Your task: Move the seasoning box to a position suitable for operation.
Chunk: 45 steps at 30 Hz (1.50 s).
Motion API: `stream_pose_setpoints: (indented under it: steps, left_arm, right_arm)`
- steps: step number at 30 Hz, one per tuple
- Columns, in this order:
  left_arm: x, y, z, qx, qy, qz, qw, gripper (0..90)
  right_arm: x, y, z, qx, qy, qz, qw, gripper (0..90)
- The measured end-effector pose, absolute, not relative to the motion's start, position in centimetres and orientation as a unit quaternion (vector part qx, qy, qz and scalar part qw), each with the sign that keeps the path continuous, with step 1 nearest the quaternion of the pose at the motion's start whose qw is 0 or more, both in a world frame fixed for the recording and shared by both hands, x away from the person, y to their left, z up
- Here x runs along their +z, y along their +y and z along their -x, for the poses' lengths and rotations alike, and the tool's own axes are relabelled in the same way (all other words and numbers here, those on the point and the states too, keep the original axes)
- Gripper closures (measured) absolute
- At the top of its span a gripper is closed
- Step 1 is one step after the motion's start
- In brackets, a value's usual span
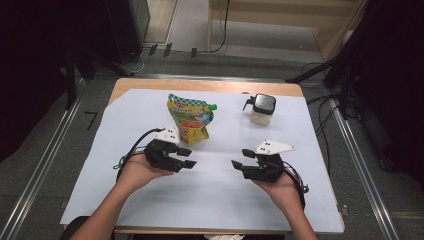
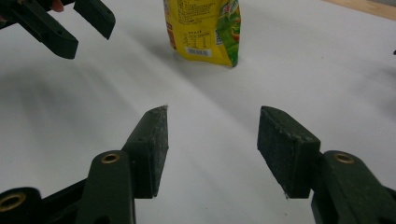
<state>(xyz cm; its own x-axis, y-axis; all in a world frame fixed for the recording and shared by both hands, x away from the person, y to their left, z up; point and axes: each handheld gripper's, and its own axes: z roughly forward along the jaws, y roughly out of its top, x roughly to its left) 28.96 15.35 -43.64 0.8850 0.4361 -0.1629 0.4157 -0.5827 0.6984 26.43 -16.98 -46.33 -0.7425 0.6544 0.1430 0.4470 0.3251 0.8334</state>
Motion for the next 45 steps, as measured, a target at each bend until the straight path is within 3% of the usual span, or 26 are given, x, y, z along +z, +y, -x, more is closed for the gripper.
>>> stream_pose_setpoints:
  steps: [11, 13, 45]
  left_arm:
    - [-43.7, 15.3, -28.8, 0.012, 0.224, -0.893, 0.39, 51.8]
    - [-43.8, 15.4, -28.9, 0.023, 0.22, -0.895, 0.387, 48.7]
    - [-43.7, 15.6, -29.4, -0.007, 0.226, -0.893, 0.39, 46.9]
  right_arm:
    - [-46.5, -17.4, -26.5, 0.46, 0.806, -0.359, 0.102, 53.9]
    - [-46.8, -17.5, -26.6, 0.463, 0.803, -0.362, 0.099, 55.1]
    - [-46.8, -18.4, -26.7, 0.439, 0.806, -0.376, 0.13, 50.3]
